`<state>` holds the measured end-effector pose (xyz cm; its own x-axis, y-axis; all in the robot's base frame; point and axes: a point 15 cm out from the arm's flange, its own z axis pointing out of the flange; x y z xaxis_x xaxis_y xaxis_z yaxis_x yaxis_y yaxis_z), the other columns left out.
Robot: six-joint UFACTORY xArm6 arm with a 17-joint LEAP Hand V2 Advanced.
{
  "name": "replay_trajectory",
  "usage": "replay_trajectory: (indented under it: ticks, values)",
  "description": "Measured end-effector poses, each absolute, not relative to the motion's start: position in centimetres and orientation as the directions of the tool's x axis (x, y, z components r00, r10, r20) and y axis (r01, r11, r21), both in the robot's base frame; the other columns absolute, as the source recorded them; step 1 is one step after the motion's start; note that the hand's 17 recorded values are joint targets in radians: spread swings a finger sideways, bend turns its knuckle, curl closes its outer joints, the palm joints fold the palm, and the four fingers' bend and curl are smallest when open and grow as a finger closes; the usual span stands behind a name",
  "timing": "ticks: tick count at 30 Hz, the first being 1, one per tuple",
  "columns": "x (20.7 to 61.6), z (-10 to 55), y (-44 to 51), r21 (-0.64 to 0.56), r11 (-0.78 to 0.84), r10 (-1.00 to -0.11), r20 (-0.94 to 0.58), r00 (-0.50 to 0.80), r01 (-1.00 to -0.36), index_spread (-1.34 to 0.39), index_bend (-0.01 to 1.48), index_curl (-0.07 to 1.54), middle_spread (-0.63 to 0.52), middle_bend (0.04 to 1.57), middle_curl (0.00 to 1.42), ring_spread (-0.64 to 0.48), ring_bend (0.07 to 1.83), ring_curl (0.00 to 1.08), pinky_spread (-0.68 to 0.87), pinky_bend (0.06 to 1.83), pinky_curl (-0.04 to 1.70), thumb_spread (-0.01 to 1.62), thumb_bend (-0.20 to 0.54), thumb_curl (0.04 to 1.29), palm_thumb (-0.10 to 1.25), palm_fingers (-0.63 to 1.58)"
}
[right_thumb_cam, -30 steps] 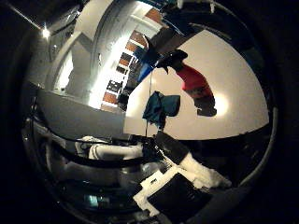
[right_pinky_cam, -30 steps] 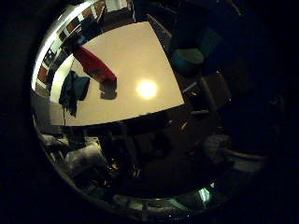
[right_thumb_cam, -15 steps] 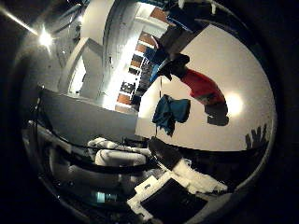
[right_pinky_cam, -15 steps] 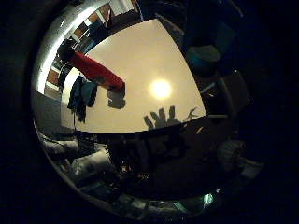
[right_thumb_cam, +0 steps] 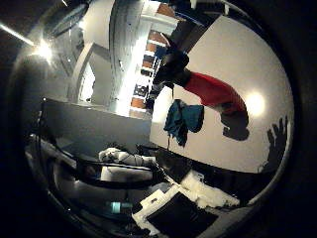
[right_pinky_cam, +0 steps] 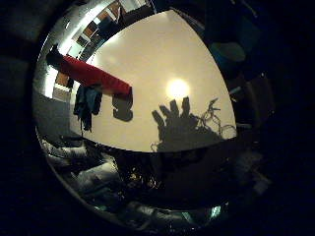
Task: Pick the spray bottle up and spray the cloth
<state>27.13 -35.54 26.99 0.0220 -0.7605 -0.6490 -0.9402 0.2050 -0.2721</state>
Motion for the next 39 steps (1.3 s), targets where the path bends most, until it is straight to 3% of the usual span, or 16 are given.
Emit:
replay_trajectory:
  ticks: [23,39]
  values:
    - [32.1,22.3,-32.0,-0.209,0.133,-0.681,-0.730,0.064,-0.969,-0.15,0.15,0.26,0.19,0.27,0.35,0.22,0.37,0.26,0.36,0.31,0.31,0.98,-0.028,0.31,0.53,0.12]
    - [35.6,22.9,-28.5,-0.243,0.130,-0.618,-0.778,0.113,-0.961,-0.12,0.16,0.28,0.12,0.29,0.36,0.19,0.41,0.26,0.34,0.28,0.31,0.96,-0.030,0.30,0.53,0.26]
